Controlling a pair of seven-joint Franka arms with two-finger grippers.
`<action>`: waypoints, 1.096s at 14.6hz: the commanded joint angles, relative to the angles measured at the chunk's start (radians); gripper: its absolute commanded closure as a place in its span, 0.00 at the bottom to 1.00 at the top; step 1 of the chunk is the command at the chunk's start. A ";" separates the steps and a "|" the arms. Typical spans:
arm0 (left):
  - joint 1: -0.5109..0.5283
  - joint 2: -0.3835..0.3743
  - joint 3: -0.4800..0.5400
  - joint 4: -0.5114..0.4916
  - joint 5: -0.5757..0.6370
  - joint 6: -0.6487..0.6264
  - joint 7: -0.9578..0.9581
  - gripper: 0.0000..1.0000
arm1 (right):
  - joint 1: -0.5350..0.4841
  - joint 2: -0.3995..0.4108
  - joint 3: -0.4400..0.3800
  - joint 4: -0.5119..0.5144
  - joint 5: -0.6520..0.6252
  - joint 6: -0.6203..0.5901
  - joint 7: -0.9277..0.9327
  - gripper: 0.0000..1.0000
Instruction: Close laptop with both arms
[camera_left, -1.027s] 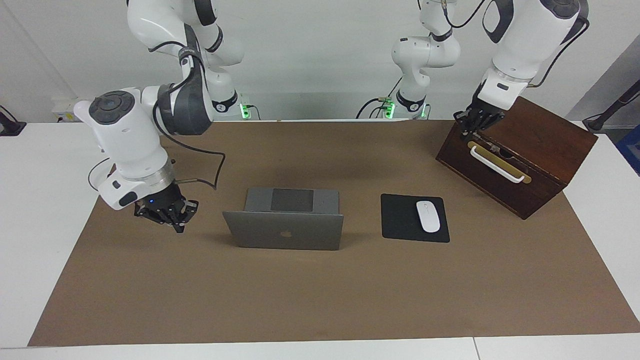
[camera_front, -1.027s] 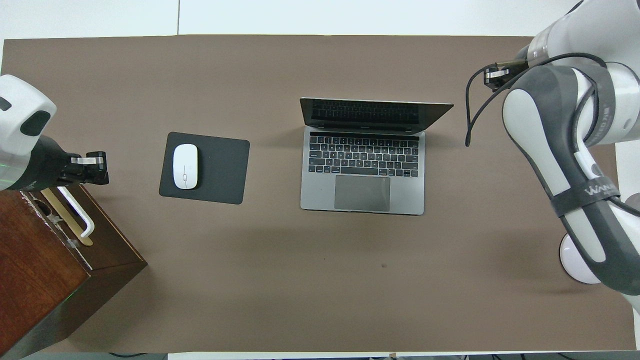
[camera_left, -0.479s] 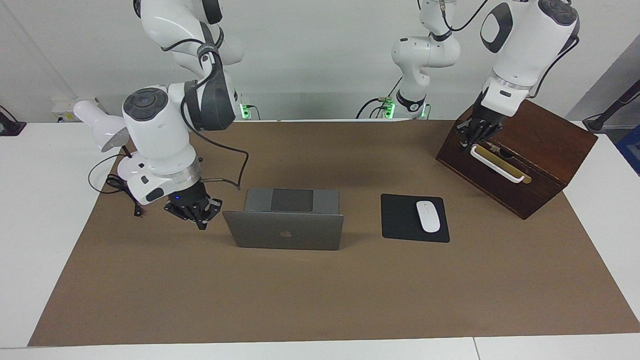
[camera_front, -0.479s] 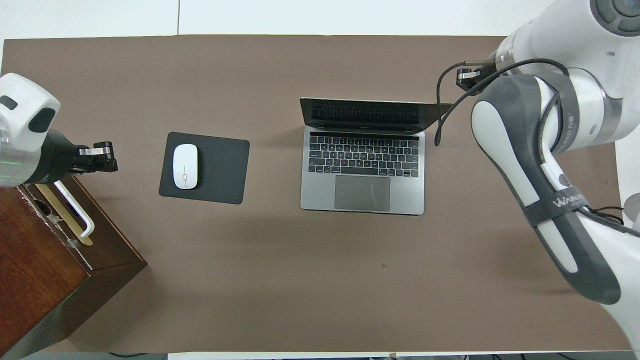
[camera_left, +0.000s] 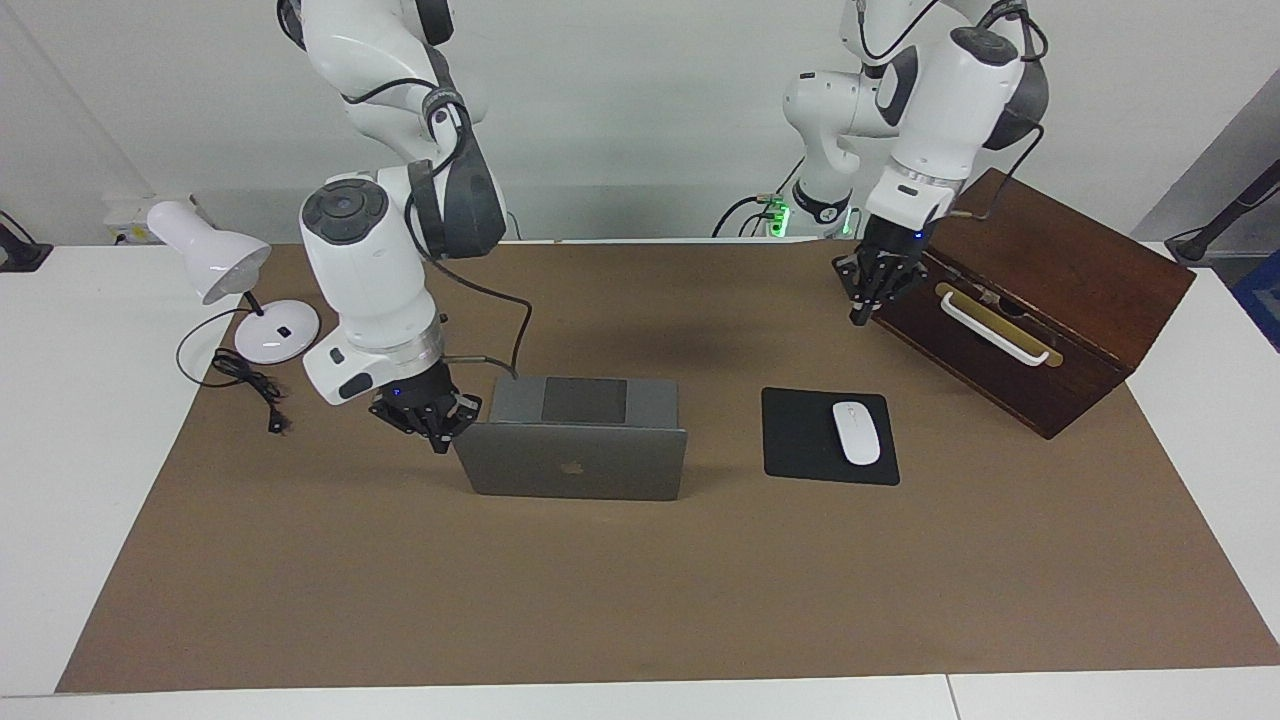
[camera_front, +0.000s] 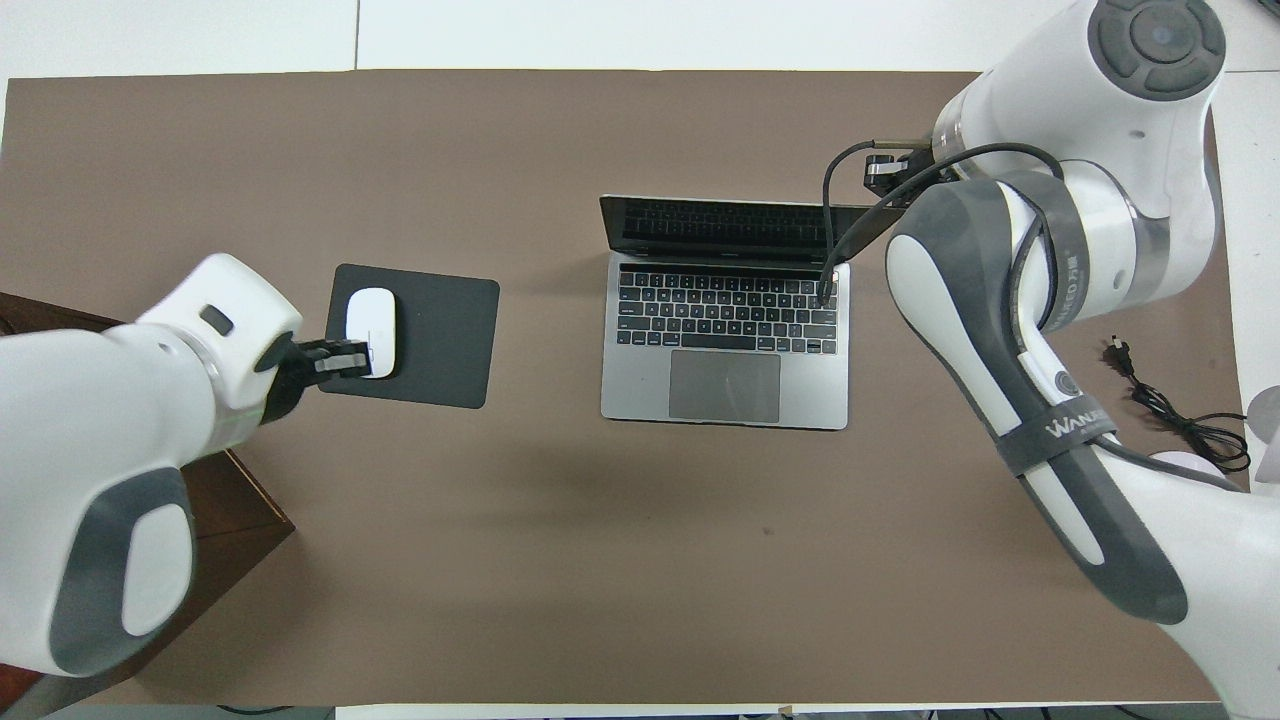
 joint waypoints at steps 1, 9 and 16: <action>-0.088 -0.108 0.016 -0.166 -0.014 0.139 0.003 1.00 | 0.006 -0.065 0.005 -0.126 -0.026 0.070 0.047 1.00; -0.293 -0.073 0.016 -0.373 -0.014 0.564 -0.008 1.00 | 0.076 -0.081 0.000 -0.142 -0.026 0.060 0.147 1.00; -0.399 0.134 0.016 -0.395 -0.014 0.866 -0.006 1.00 | 0.066 -0.087 0.001 -0.140 -0.028 0.047 0.136 1.00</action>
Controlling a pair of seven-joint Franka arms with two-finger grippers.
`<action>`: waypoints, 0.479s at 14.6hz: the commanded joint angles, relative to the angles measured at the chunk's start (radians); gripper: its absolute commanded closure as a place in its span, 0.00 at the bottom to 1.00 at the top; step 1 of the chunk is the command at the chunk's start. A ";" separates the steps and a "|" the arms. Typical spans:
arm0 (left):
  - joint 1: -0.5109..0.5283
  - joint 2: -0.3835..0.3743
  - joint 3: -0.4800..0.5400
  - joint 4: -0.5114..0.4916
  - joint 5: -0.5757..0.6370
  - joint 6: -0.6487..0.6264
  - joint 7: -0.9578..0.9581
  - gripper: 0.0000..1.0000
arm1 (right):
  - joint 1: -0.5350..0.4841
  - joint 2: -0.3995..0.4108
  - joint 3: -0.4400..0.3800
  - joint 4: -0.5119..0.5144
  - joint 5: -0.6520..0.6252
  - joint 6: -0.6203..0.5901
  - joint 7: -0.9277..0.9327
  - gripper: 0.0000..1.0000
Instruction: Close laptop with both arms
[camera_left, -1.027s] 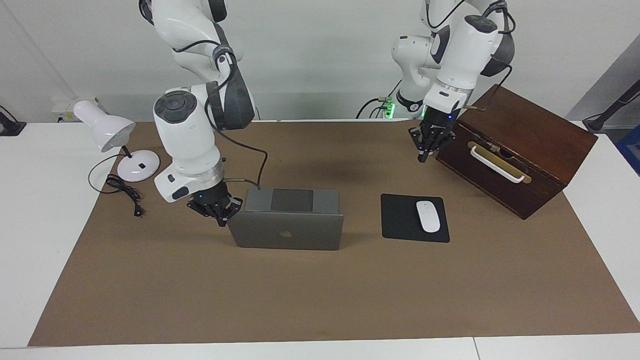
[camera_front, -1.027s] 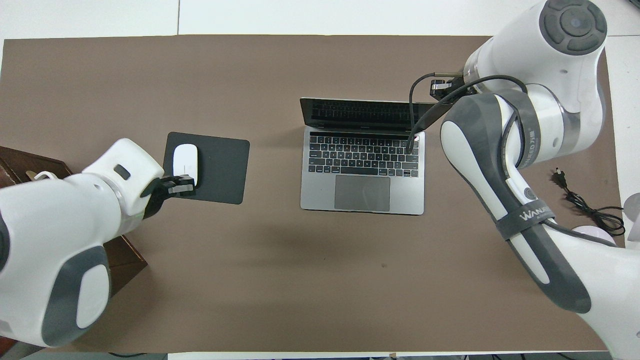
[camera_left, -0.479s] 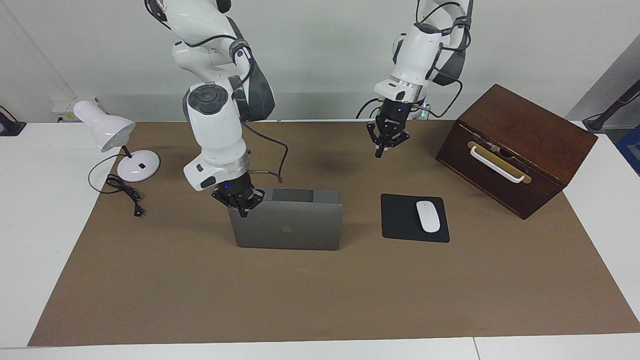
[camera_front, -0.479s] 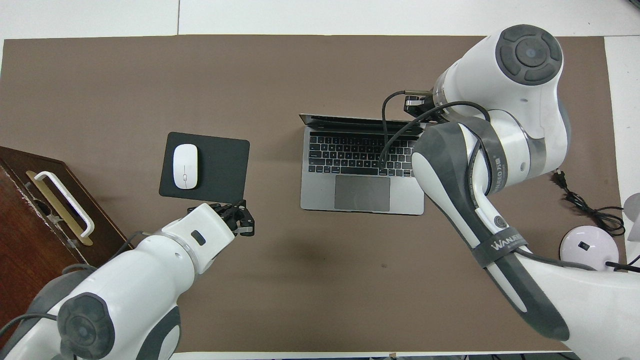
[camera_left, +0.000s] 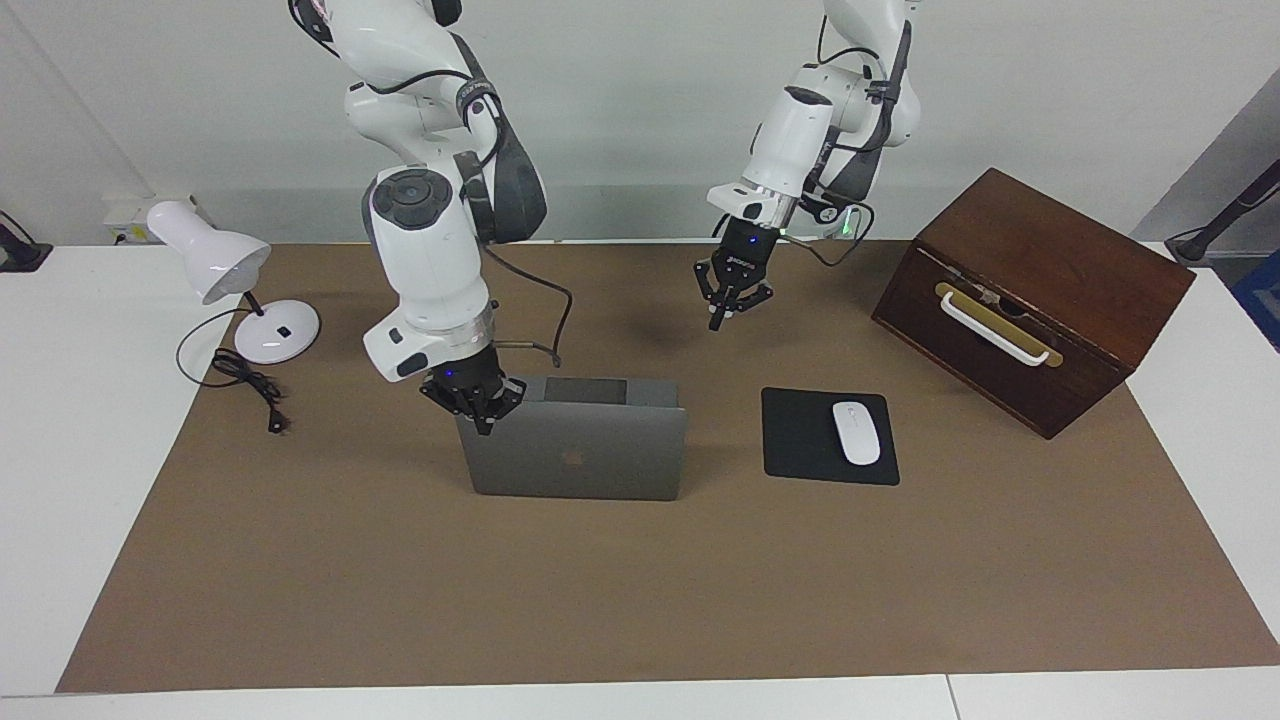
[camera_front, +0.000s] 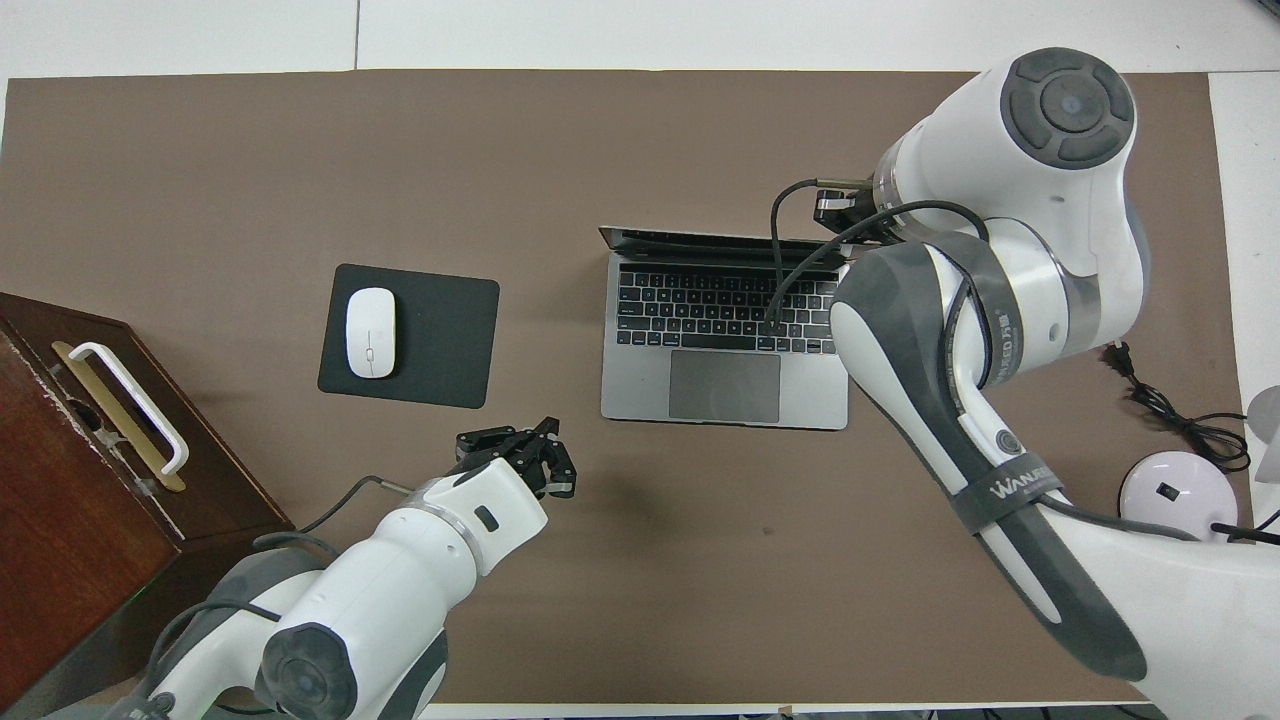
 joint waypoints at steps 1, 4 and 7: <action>-0.044 0.069 0.016 0.000 -0.013 0.109 0.002 1.00 | -0.009 -0.028 0.007 -0.036 -0.026 0.002 0.014 1.00; -0.056 0.124 0.016 0.003 -0.013 0.211 -0.001 1.00 | -0.014 -0.028 0.007 -0.030 -0.026 -0.004 -0.002 1.00; -0.058 0.177 0.014 0.007 -0.013 0.294 -0.001 1.00 | -0.046 -0.023 0.004 0.002 -0.024 -0.038 -0.070 1.00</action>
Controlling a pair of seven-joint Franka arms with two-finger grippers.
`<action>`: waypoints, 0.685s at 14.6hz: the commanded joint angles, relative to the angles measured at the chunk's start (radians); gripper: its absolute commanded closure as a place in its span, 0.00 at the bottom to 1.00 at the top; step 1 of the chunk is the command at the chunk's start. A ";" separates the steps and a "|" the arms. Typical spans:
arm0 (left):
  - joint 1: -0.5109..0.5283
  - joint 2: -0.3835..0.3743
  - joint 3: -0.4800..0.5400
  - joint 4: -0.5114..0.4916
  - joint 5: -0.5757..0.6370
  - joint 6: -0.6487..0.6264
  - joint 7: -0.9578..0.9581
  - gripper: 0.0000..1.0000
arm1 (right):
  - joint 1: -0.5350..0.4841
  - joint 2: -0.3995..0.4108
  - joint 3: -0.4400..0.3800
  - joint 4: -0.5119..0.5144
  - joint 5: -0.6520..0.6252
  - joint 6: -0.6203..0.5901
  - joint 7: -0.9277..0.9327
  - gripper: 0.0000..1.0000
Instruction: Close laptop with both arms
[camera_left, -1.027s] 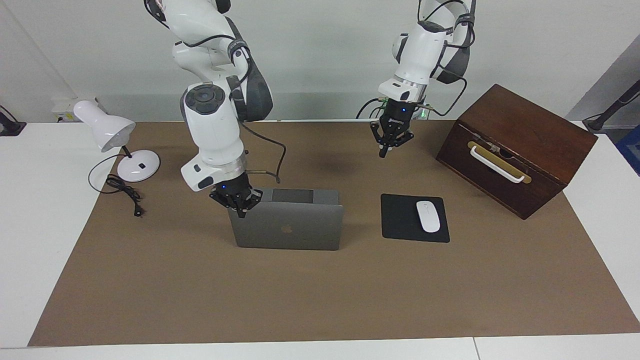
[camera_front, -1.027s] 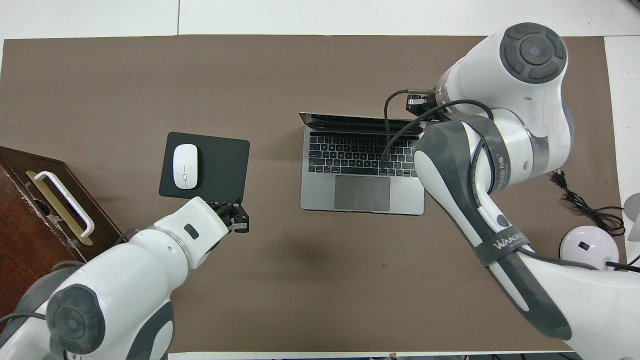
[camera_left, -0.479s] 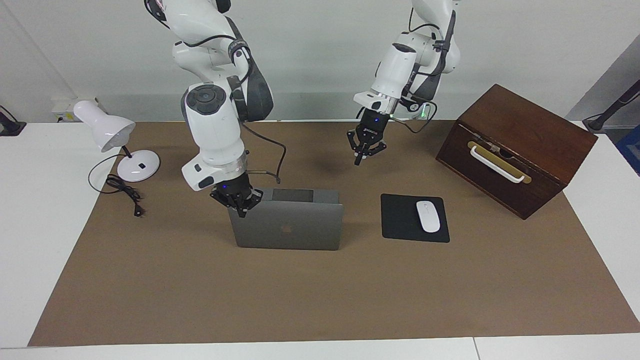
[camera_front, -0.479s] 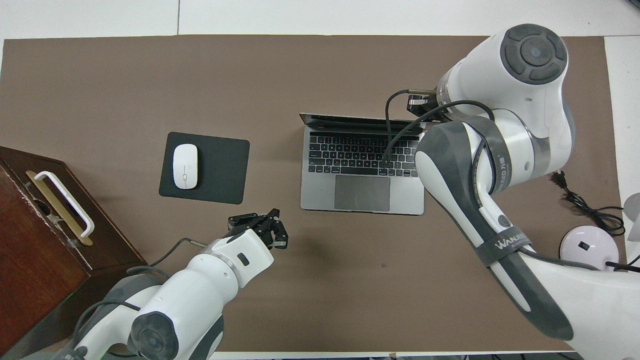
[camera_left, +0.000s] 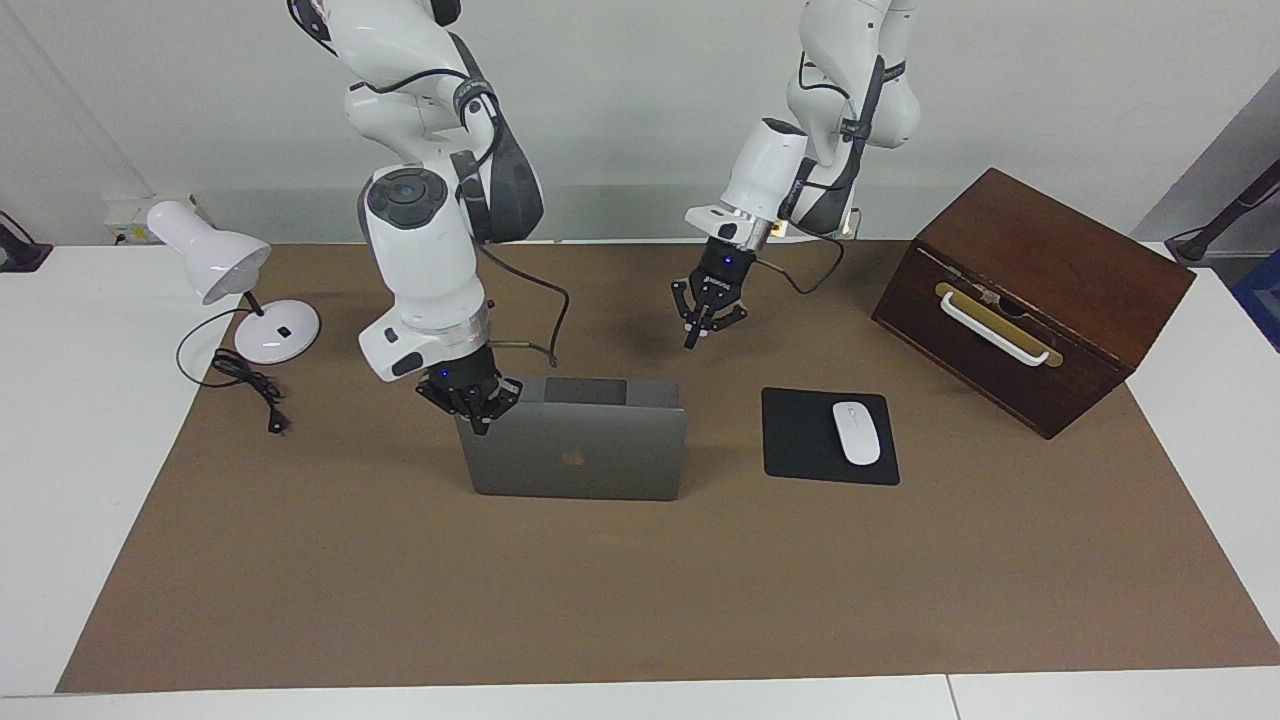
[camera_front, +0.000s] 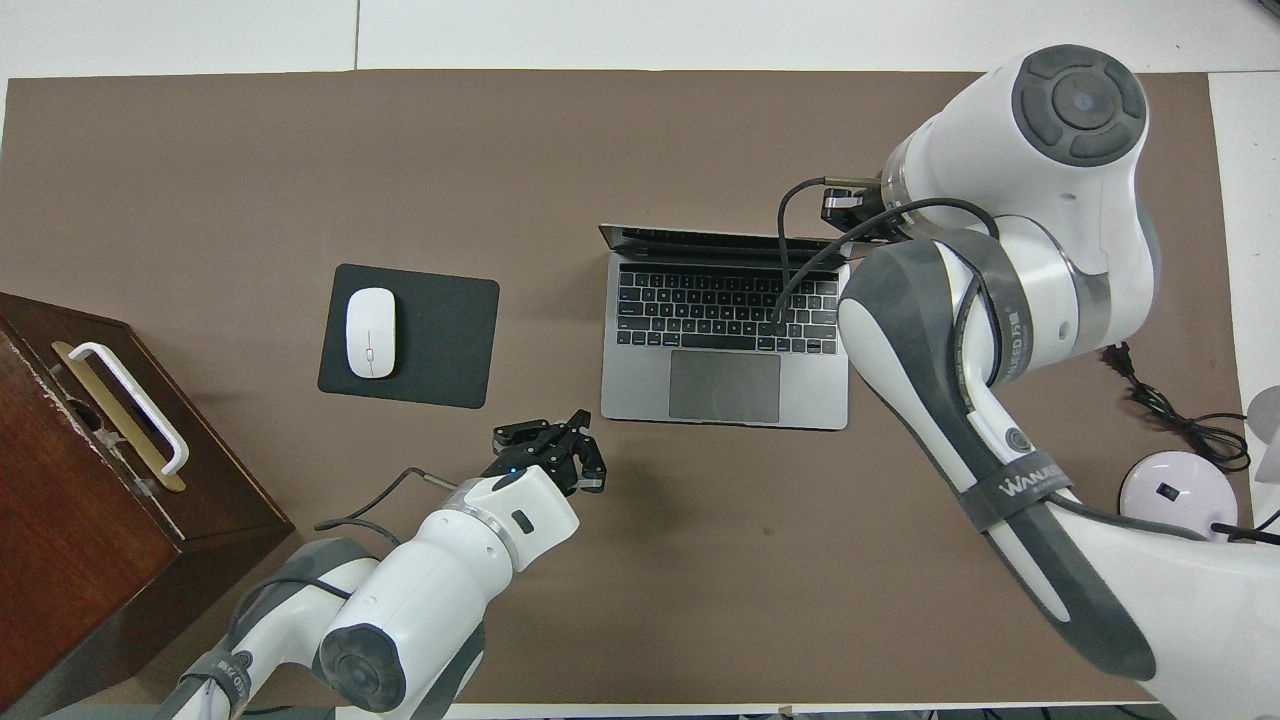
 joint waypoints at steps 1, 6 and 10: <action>-0.021 0.076 0.013 0.007 -0.013 0.117 0.000 1.00 | -0.043 -0.018 0.008 0.011 -0.024 -0.047 -0.062 1.00; -0.049 0.195 0.015 0.047 -0.015 0.222 -0.003 1.00 | -0.049 -0.018 0.008 0.037 -0.024 -0.084 -0.082 1.00; -0.049 0.236 0.015 0.089 -0.024 0.222 -0.003 1.00 | -0.049 -0.013 0.007 0.120 -0.024 -0.174 -0.087 1.00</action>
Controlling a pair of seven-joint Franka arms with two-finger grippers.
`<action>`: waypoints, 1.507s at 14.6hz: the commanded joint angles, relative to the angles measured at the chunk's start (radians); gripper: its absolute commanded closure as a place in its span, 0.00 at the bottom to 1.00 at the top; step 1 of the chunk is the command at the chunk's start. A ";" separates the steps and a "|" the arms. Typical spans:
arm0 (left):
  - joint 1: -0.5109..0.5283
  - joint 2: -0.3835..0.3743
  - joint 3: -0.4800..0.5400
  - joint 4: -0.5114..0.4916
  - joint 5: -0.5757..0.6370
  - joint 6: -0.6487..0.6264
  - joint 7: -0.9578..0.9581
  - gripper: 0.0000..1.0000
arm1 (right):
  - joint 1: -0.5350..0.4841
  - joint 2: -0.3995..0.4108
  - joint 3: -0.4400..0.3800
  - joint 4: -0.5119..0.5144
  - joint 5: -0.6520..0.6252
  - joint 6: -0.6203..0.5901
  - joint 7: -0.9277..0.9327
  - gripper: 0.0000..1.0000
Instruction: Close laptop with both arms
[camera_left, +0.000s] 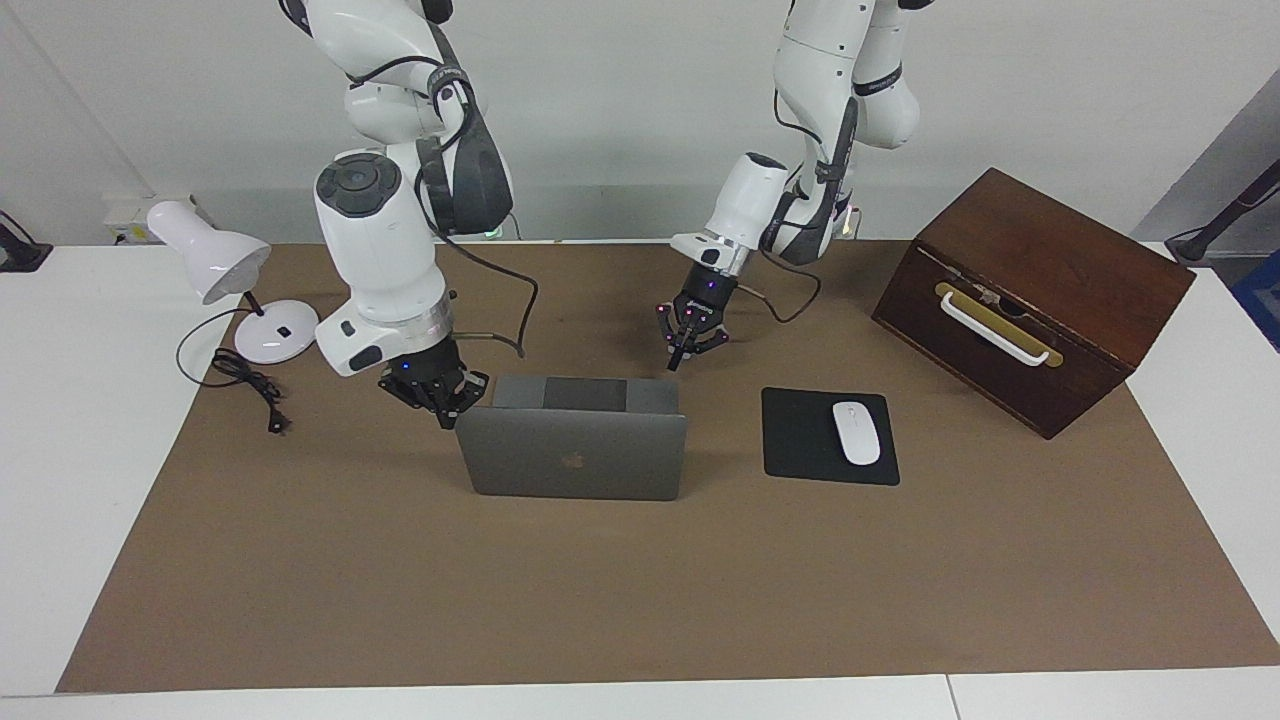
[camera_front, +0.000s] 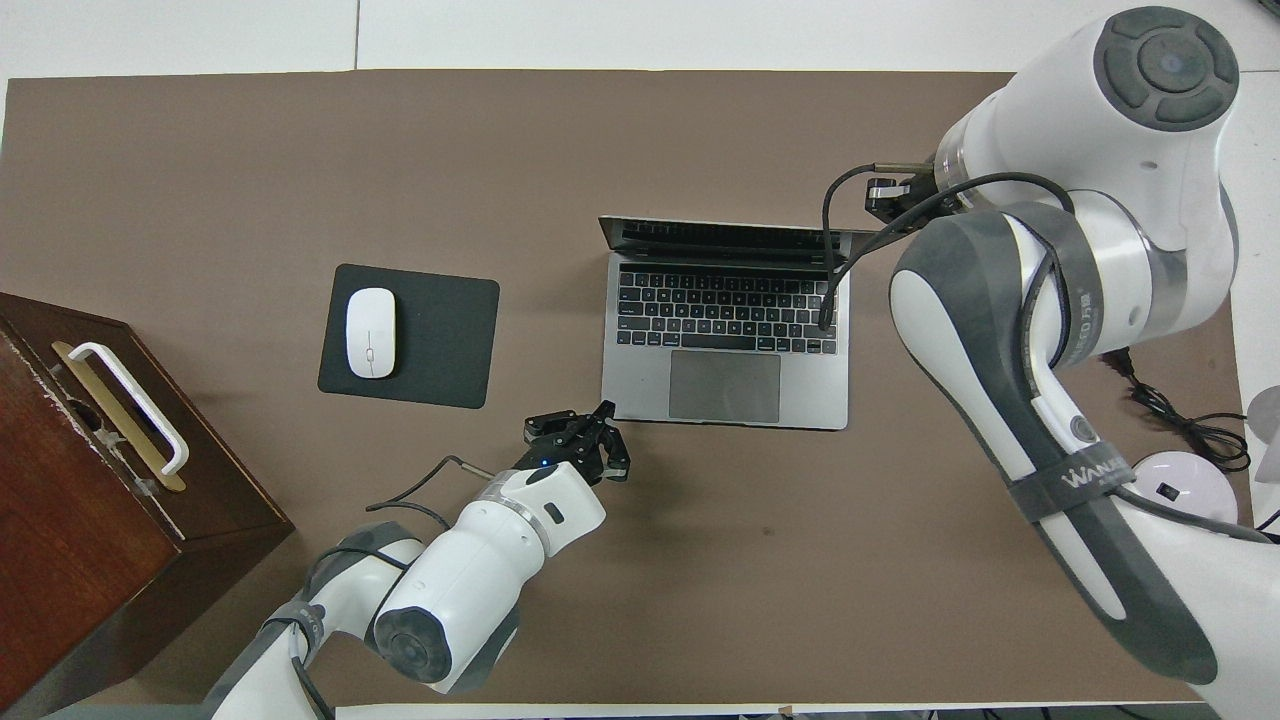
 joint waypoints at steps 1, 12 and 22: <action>-0.020 0.044 0.014 0.038 -0.029 0.017 -0.004 1.00 | -0.020 0.008 0.009 0.107 -0.022 -0.114 -0.033 1.00; -0.020 0.122 0.016 0.092 -0.042 0.017 -0.001 1.00 | 0.143 0.135 0.018 0.421 -0.036 -0.216 -0.086 1.00; -0.021 0.153 0.016 0.089 -0.038 0.017 0.049 1.00 | 0.193 0.219 -0.003 0.488 -0.085 -0.115 -0.074 1.00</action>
